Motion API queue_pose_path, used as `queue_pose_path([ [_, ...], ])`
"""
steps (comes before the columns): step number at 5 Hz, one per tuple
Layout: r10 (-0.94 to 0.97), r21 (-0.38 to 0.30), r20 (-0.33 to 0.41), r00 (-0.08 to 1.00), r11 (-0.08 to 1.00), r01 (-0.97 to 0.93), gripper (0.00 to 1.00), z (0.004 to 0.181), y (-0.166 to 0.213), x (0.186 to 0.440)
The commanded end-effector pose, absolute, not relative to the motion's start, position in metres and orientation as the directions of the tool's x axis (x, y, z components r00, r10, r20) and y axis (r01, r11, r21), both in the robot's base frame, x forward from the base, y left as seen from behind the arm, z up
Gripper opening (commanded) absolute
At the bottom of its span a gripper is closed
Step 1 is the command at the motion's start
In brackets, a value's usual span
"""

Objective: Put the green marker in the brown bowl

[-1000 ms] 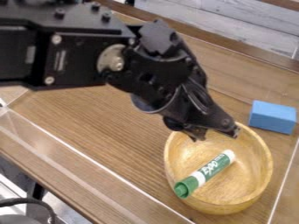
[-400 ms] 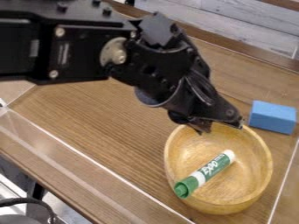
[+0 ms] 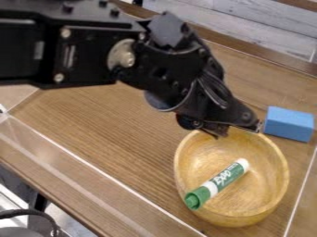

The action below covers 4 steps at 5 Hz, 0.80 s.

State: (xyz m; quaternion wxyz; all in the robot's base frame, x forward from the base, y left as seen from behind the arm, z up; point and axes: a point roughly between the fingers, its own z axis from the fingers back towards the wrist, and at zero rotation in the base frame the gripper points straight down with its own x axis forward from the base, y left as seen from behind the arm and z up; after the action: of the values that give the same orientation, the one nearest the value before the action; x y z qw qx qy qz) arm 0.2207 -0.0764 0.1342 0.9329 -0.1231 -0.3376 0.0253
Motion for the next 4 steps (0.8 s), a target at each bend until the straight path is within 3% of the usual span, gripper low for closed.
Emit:
queue_pose_path([
  [1,0.153,-0.262,0.641,0.752,0.965,0.027,1.0,0.1449,-0.0747,0.2254],
  [4,0.16,-0.263,0.635,0.756,0.965,0.017,1.0,0.1383,-0.0708,0.2265],
])
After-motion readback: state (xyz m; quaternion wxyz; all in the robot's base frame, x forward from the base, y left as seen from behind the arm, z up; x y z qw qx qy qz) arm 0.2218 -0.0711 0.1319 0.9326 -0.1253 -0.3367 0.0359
